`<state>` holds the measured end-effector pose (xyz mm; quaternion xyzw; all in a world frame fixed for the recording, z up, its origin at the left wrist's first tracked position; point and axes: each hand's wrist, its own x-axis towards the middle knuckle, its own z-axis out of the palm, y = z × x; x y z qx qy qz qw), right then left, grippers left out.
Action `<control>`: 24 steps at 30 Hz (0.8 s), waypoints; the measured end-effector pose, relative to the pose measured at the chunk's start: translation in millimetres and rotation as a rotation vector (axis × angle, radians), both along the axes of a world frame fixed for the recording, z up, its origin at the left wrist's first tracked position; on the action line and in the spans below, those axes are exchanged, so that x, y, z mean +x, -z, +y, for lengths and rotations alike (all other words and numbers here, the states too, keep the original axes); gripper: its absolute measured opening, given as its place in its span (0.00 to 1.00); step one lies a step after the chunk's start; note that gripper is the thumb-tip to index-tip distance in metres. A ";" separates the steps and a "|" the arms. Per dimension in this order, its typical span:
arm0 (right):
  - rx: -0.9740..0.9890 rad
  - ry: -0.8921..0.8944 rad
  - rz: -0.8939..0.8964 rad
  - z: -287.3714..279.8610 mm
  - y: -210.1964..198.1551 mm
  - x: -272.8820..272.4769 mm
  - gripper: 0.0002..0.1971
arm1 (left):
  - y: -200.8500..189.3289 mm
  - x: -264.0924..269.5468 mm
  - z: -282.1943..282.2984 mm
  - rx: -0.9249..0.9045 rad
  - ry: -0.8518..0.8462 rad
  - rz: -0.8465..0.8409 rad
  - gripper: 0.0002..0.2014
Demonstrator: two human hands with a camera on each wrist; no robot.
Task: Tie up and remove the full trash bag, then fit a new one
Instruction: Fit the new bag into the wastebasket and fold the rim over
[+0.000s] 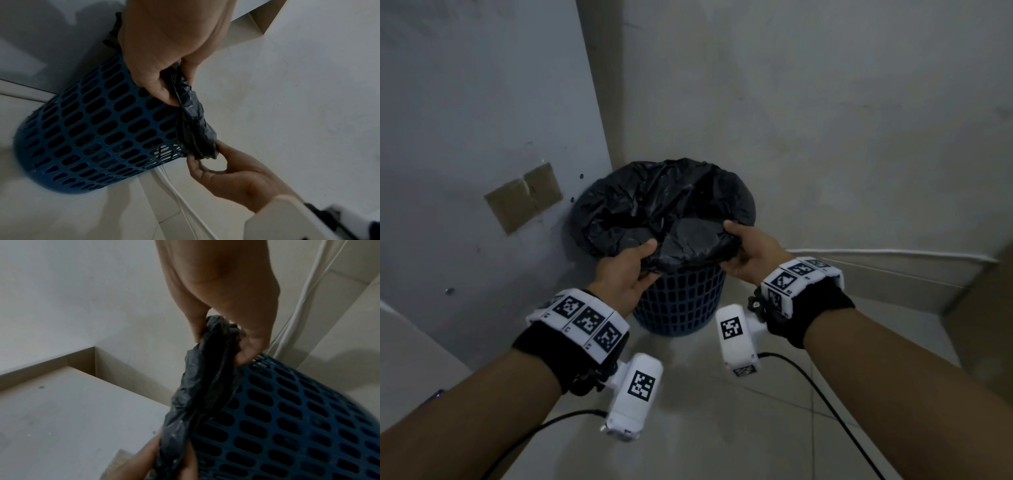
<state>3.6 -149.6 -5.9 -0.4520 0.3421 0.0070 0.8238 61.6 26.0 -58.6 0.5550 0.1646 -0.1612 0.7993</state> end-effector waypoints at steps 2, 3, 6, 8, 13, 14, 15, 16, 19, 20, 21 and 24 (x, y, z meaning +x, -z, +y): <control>-0.067 0.076 0.017 -1.4 4.1 8.9 0.10 | 1.4 2.9 2.1 0.011 -0.015 -0.003 0.23; -0.081 0.099 0.013 -1.5 6.0 11.5 0.12 | 2.3 4.4 3.9 0.014 -0.017 -0.004 0.23; -0.081 0.125 -0.053 0.1 11.7 13.6 0.12 | 5.1 7.3 8.0 -0.006 -0.002 -0.005 0.25; -0.064 0.140 -0.083 0.4 16.4 13.3 0.07 | 7.1 9.2 9.5 -0.003 -0.002 -0.005 0.25; -0.016 0.093 -0.108 -4.6 23.6 1.7 0.05 | 10.0 18.6 14.7 0.012 -0.017 -0.005 0.30; -0.039 0.077 -0.083 -5.9 24.7 -0.1 0.08 | 11.1 20.2 15.0 0.011 -0.013 -0.007 0.29; -0.073 0.073 -0.057 -7.4 26.7 -0.5 0.11 | 11.7 21.0 15.0 0.016 -0.010 -0.008 0.28; -0.102 0.070 -0.043 -7.9 28.4 -0.7 0.13 | 12.8 21.8 14.6 0.016 -0.006 -0.009 0.27; -0.121 0.027 -0.045 -3.2 32.5 1.5 0.12 | 14.2 23.9 14.3 0.017 0.005 -0.006 0.29; -0.122 0.016 -0.036 -0.6 34.0 2.2 0.11 | 14.7 25.0 14.8 0.014 0.014 -0.011 0.26; -0.108 0.011 -0.021 2.0 35.3 2.5 0.09 | 14.4 24.9 15.5 0.013 0.021 -0.015 0.24; -0.023 0.010 0.006 8.9 35.3 2.8 0.10 | 16.8 26.0 15.9 0.003 0.019 -0.026 0.27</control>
